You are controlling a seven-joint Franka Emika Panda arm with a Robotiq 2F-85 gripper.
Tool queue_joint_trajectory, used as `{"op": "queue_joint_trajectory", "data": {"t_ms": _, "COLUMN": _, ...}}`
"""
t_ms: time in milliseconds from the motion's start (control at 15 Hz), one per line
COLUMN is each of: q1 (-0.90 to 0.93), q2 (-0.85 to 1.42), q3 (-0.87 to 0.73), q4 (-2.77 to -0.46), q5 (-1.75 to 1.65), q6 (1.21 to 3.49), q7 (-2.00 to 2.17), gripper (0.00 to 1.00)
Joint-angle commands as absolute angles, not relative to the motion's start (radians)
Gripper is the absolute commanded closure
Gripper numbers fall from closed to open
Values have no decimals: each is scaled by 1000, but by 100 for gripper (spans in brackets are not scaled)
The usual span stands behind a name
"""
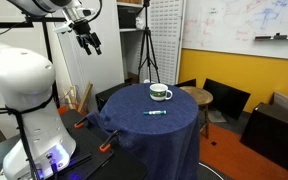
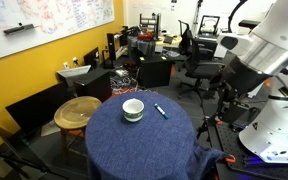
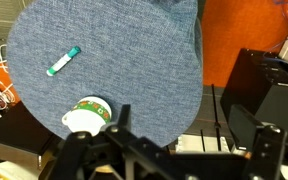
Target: Put the marker in the cup
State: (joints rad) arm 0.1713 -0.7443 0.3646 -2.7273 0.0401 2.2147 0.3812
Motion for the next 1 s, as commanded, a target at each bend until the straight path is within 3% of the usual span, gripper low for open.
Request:
{"op": "queue_joint_trajectory", "data": {"t_ms": 0, "q1": 166, "q2": -863, "q3": 328, "q4": -2736, "q5": 33, "q6": 2184, "q7": 393, "gripper": 0}}
{"op": "queue_joint_trajectory", "data": {"t_ms": 933, "q1": -54, "q2": -1169, "q3": 102, "q4": -2714, "q5": 68, "q6": 2199, "q7": 381, "gripper": 0}}
